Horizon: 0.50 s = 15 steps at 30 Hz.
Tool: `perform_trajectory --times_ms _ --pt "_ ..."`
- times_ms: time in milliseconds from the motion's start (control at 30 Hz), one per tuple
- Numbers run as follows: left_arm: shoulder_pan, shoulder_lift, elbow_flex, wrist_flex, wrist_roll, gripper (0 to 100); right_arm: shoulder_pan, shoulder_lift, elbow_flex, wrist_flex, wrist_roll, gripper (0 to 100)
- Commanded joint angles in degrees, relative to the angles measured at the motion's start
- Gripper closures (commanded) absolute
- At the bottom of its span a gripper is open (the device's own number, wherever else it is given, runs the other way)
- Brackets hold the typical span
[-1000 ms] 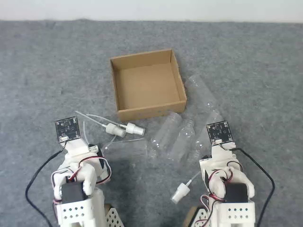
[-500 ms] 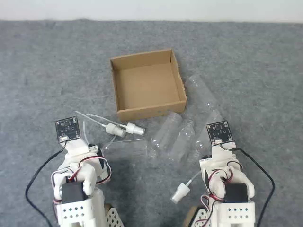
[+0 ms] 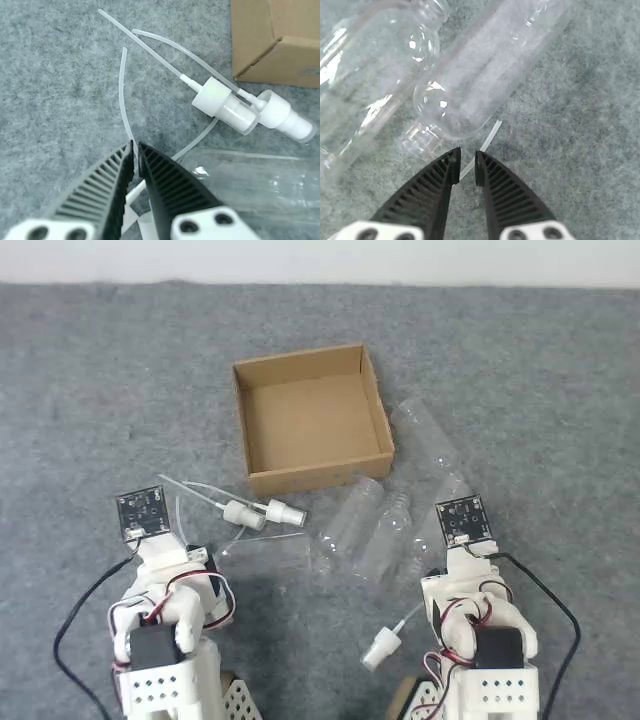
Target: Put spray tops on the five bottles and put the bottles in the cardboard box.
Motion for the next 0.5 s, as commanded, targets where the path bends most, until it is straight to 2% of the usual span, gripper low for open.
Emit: perform_trajectory --times_ms 0,467 --pt "-0.1 -1.1 -0.7 0.3 -0.4 99 0.4 -0.8 1.1 0.5 0.4 99.1" --pt "-0.1 -1.1 -0.7 0.3 -0.4 99 -0.1 -0.8 1.1 0.5 0.2 99.1"
